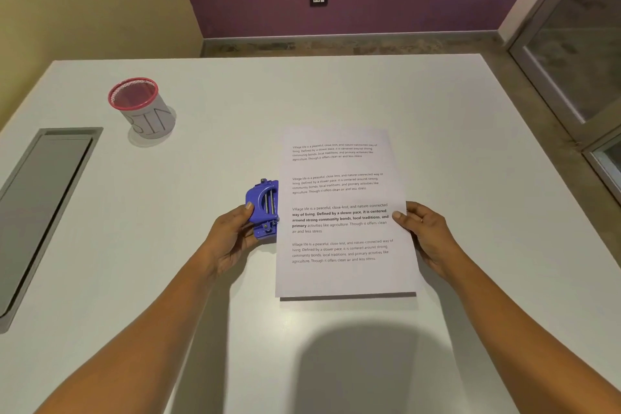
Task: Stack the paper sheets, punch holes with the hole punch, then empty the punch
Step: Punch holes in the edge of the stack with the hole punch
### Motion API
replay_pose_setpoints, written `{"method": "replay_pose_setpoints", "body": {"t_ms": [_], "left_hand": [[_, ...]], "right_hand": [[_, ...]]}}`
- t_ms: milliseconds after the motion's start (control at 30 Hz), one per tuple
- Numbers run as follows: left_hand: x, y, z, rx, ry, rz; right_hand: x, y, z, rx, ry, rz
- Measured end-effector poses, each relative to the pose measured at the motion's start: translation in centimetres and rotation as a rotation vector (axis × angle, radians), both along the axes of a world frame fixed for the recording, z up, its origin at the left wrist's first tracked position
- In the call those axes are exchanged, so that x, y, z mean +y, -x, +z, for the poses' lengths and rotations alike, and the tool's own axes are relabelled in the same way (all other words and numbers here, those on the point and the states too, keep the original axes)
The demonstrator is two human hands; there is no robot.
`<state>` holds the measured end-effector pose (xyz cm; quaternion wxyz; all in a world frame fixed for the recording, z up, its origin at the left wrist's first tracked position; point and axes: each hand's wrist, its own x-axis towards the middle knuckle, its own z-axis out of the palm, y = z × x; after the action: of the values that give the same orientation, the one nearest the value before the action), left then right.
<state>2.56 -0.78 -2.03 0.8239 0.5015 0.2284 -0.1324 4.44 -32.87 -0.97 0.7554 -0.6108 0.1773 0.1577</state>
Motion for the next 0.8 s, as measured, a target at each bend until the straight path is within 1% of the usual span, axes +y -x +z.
{"method": "replay_pose_setpoints", "body": {"t_ms": [200, 367, 567, 800], "left_hand": [[0.1, -0.1, -0.1, -0.005, 0.098, 0.006], [0.1, 0.0, -0.2, -0.006, 0.077, -0.006], [0.2, 0.0, -0.1, 0.005, 0.053, 0.002], [0.1, -0.1, 0.1, 0.004, 0.061, 0.026]], "right_hand": [[0.1, -0.2, 0.0, -0.006, 0.000, -0.014], [0.2, -0.5, 0.3, -0.029, 0.056, 0.014], [0.4, -1.6, 1.8, -0.136, 0.129, 0.033], [0.9, -2.5, 2.6, -0.233, 0.169, 0.026]]}}
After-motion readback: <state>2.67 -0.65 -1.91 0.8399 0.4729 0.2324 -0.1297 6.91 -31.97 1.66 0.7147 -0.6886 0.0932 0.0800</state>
